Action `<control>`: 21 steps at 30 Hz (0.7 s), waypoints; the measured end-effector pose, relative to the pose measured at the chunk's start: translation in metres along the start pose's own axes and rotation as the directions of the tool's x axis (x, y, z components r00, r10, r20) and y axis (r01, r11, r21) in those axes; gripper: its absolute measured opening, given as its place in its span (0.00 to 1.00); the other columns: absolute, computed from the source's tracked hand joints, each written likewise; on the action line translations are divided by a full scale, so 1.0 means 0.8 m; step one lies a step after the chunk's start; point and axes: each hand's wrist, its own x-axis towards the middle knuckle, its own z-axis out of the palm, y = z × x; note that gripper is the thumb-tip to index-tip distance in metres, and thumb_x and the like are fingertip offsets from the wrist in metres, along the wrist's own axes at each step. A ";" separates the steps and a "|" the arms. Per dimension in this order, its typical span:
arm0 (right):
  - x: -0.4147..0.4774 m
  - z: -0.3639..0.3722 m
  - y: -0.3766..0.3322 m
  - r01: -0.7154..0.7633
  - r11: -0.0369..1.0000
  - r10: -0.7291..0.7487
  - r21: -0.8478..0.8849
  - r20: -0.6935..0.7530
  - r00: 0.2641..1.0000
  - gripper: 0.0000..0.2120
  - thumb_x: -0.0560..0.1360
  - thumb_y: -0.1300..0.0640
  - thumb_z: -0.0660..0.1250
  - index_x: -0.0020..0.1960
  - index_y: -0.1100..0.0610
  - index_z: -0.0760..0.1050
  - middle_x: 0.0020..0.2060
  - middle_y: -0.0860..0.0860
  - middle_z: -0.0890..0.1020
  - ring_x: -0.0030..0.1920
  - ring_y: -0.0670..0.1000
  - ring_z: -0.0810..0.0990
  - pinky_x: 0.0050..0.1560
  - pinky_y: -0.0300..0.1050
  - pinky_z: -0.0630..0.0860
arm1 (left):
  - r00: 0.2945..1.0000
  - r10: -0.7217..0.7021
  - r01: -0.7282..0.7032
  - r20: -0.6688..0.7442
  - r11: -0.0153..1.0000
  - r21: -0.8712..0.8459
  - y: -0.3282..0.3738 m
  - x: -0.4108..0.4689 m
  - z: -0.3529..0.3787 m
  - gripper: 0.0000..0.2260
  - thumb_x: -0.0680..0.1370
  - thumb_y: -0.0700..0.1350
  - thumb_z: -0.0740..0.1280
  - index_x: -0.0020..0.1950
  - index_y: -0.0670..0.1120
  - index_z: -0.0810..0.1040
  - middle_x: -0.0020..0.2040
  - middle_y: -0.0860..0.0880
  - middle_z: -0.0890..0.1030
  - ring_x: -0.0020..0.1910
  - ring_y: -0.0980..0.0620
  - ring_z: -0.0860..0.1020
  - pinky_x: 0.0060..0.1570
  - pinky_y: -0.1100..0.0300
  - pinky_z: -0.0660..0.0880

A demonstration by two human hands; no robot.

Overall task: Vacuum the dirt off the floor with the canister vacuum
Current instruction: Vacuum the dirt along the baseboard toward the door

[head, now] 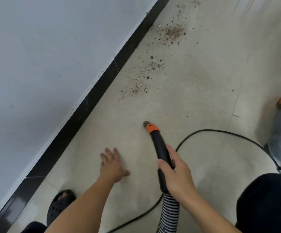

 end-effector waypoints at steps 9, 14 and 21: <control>0.016 -0.008 -0.028 0.076 0.974 -0.065 -0.213 0.059 0.996 0.28 0.79 0.47 0.63 0.78 0.40 0.60 0.68 0.44 0.75 0.63 0.51 0.77 0.65 0.52 0.73 | 1.000 0.023 -0.023 -0.009 1.000 0.019 -0.005 0.001 0.005 0.54 0.72 0.63 0.70 0.77 0.45 0.32 0.76 0.38 0.31 0.76 0.34 0.36 0.75 0.44 0.49; 0.043 -0.022 -0.062 0.045 0.970 -0.047 -0.238 -0.002 0.999 0.28 0.80 0.48 0.63 0.78 0.43 0.61 0.69 0.47 0.75 0.62 0.53 0.77 0.64 0.56 0.75 | 0.999 0.036 -0.036 -0.014 0.999 0.016 -0.004 -0.001 0.004 0.54 0.72 0.63 0.70 0.78 0.45 0.33 0.76 0.37 0.31 0.75 0.34 0.36 0.75 0.44 0.48; 0.058 -0.015 -0.104 0.042 0.962 -0.013 -0.269 0.108 0.994 0.32 0.72 0.44 0.64 0.76 0.42 0.65 0.65 0.49 0.77 0.55 0.57 0.82 0.57 0.60 0.79 | 0.998 0.051 -0.052 -0.032 0.999 -0.002 -0.008 -0.001 0.007 0.54 0.71 0.64 0.69 0.78 0.45 0.34 0.76 0.36 0.32 0.75 0.33 0.37 0.75 0.43 0.47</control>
